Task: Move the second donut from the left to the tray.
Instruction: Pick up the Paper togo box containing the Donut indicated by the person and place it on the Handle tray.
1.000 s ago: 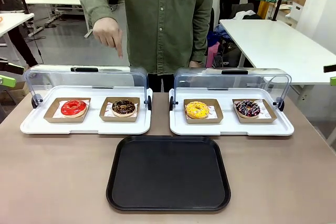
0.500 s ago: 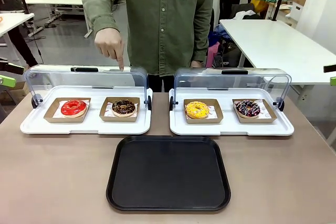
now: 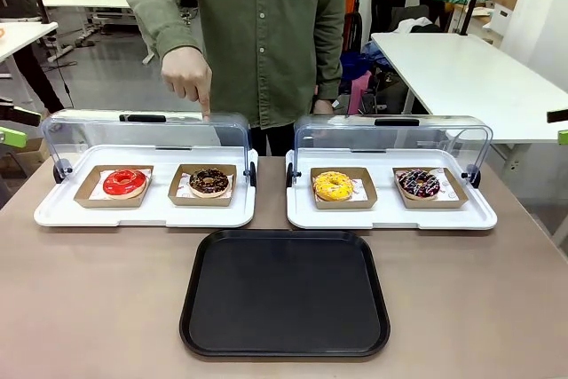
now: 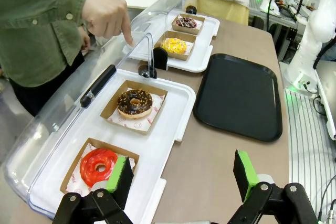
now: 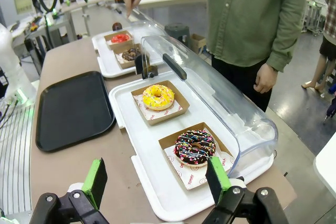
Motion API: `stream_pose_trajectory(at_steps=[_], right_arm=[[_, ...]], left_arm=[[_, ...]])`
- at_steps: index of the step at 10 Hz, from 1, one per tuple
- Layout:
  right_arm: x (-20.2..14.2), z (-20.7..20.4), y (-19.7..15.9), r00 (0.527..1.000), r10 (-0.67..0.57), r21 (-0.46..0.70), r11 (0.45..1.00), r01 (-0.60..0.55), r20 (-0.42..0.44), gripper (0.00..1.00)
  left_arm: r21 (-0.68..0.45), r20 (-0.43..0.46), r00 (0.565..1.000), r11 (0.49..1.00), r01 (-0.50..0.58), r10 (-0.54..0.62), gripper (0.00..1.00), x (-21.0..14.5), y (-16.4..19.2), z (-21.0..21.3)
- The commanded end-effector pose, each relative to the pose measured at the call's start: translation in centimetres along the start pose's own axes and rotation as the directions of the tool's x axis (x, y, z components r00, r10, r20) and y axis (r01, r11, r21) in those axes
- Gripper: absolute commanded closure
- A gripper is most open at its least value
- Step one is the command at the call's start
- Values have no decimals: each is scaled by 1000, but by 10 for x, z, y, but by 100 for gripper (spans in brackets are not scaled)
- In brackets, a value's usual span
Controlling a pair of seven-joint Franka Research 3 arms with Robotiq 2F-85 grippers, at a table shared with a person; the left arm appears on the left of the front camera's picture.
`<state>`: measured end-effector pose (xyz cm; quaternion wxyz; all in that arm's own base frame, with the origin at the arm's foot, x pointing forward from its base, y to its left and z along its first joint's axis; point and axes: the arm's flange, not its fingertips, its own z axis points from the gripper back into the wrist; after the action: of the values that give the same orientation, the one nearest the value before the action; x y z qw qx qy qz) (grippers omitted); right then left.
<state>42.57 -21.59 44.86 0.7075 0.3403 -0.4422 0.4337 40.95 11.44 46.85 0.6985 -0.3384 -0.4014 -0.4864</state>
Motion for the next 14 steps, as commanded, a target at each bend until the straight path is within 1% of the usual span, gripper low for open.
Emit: stream_pose_trajectory(at_steps=[1, 11, 12, 14], right_arm=[[4, 1, -2, 1000, 17, 1, 1000, -17, 14, 0], [4, 1, -2, 1000, 17, 1, 1000, -17, 14, 0], [4, 1, -2, 1000, 17, 1, 1000, -17, 14, 0], [4, 1, -2, 1000, 17, 1, 1000, -17, 14, 0]], left_arm=[[-9, 10, 1000, 1000, 8, -8, 0, 1, -1, 2], [-9, 10, 1000, 1000, 8, -8, 0, 1, -1, 2], [0, 0, 1000, 1000, 0, 0, 0, 0, 0, 0], [-19, -121, 992, 999, 42, -44, 0, 37, 1, -25]])
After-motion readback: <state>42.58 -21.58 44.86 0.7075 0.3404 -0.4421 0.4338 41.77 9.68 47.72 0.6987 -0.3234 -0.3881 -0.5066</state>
